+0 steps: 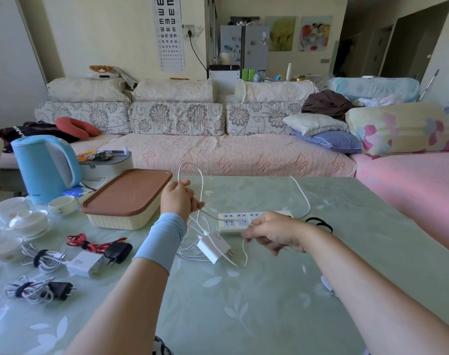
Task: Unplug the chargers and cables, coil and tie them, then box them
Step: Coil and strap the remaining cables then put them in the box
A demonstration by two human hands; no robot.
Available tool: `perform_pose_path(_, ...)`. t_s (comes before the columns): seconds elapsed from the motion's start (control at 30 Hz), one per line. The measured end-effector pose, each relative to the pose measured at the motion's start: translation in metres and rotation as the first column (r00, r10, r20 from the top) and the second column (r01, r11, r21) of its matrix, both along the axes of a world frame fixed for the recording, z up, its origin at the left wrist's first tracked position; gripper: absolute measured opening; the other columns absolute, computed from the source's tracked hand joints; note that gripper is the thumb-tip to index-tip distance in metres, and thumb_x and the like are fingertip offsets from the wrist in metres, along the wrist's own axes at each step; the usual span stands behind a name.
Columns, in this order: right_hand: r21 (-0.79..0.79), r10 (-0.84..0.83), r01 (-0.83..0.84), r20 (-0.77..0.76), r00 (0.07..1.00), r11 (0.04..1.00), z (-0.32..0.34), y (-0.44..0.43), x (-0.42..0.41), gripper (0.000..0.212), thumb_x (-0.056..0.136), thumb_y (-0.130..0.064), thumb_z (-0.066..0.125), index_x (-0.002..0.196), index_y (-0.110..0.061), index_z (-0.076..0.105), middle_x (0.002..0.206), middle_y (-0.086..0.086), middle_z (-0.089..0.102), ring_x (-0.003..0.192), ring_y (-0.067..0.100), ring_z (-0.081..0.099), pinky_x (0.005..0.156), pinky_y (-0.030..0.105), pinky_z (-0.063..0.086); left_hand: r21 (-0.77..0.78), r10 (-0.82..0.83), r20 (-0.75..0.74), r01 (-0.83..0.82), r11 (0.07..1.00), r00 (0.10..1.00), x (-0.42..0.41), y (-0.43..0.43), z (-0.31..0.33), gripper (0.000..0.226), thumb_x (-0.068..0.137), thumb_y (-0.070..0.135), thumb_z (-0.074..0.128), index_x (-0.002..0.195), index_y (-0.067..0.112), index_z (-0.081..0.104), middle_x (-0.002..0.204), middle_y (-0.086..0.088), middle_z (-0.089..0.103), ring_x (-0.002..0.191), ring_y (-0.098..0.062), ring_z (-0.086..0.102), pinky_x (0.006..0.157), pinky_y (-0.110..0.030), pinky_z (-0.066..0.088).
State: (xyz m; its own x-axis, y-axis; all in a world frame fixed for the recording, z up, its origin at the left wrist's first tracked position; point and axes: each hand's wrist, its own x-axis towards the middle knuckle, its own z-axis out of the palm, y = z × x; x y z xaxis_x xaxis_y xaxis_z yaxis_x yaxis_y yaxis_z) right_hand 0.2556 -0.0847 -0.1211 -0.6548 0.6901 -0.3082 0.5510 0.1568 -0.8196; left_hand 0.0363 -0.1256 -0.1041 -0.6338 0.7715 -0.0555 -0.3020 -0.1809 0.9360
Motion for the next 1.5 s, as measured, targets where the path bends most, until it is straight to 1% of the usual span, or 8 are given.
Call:
perform_pose_path(0.2,0.086,-0.193,0.179,0.186,0.963,0.98,-0.007,0.014,0.042,0.038,0.104,-0.038,0.042,0.086,-0.012,0.062,0.058,0.001,0.034,0.041,0.016,0.035,0.048,0.028,0.047,-0.467,-0.175,-0.68,-0.236,0.852,0.712,-0.016,0.008,-0.02,0.027,0.093,0.015,0.035,0.095,0.006,0.06,0.095,-0.015,0.07,0.079,-0.035,0.068,0.078,-0.035,0.053)
perform_pose_path(0.37,0.342,-0.272,0.174,0.264,0.925,0.923,-0.006,0.017,0.058,0.044,0.103,-0.045,0.039,0.082,-0.02,0.068,0.063,0.002,0.037,0.043,0.016,0.036,0.043,0.025,0.032,-0.469,-0.354,-0.882,-0.508,0.723,0.311,0.025,0.009,-0.025,0.045,0.088,0.024,0.057,0.128,0.009,0.043,0.133,-0.015,0.04,0.124,-0.034,0.038,0.098,-0.04,0.039)
perform_pose_path(0.5,0.42,-0.318,0.147,0.374,0.871,0.896,-0.016,0.021,0.064,0.03,0.096,-0.028,0.049,0.077,-0.026,0.072,0.06,-0.004,0.048,0.049,0.013,0.044,0.048,0.026,0.032,-0.335,-0.319,-0.942,-0.205,0.92,0.109,0.063,0.021,-0.025,0.039,0.092,0.025,0.055,0.13,0.026,0.052,0.137,-0.004,0.048,0.126,-0.026,0.04,0.102,-0.036,0.036)
perform_pose_path(0.63,0.391,-0.299,0.137,0.391,0.871,0.91,-0.038,0.03,0.071,0.034,0.102,-0.027,0.04,0.087,-0.029,0.071,0.076,-0.008,0.053,0.068,0.011,0.051,0.054,0.024,0.034,-0.521,-0.519,-0.853,0.039,0.853,-0.05,0.103,0.027,-0.042,0.043,0.092,0.028,0.056,0.134,0.031,0.05,0.138,0.001,0.053,0.125,-0.024,0.049,0.104,-0.03,0.035)
perform_pose_path(0.8,0.481,-0.369,0.073,0.557,0.744,0.874,-0.052,0.033,0.077,0.034,0.099,-0.038,0.047,0.126,-0.017,0.048,0.121,0.007,0.058,0.106,0.026,0.058,0.074,0.029,0.042,-0.749,-0.739,-0.656,0.015,0.662,-0.153,0.123,0.036,-0.072,0.059,0.094,0.032,0.053,0.148,0.026,0.03,0.149,-0.003,0.041,0.133,-0.027,0.043,0.109,-0.036,0.036)
perform_pose_path(1.0,0.399,-0.275,-0.037,0.692,0.668,0.916,-0.062,0.033,0.076,0.015,0.091,-0.02,0.055,0.102,-0.013,0.063,0.096,0.005,0.065,0.087,0.025,0.061,0.07,0.025,0.042,-0.744,-0.732,-0.663,0.031,0.667,-0.158,0.121,0.042,-0.078,0.061,0.092,0.029,0.057,0.147,0.026,0.03,0.149,-0.001,0.041,0.132,-0.025,0.044,0.108,-0.036,0.037)
perform_pose_path(1.23,0.361,-0.219,0.15,0.156,0.963,0.92,-0.042,0.029,0.059,0.032,0.099,-0.019,0.044,0.079,-0.025,0.069,0.071,-0.002,0.056,0.068,0.016,0.051,0.063,0.028,0.039,-0.639,-0.642,-0.765,0.192,0.745,-0.055,0.117,0.035,-0.065,0.051,0.087,0.032,0.066,0.135,0.032,0.05,0.136,0.004,0.054,0.122,-0.022,0.052,0.101,-0.028,0.038)
perform_pose_path(1.5,-0.034,-0.198,0.198,-0.342,0.919,0.98,-0.018,0.017,0.057,0.031,0.103,-0.002,0.039,0.082,-0.007,0.061,0.047,-0.008,0.025,0.038,0.007,0.024,0.05,0.024,0.046,-0.527,-0.547,-0.835,0.2,0.826,0.061,0.099,0.03,-0.037,0.019,0.096,0.031,0.054,0.099,0.015,0.065,0.102,-0.005,0.066,0.094,-0.023,0.059,0.077,-0.027,0.04)
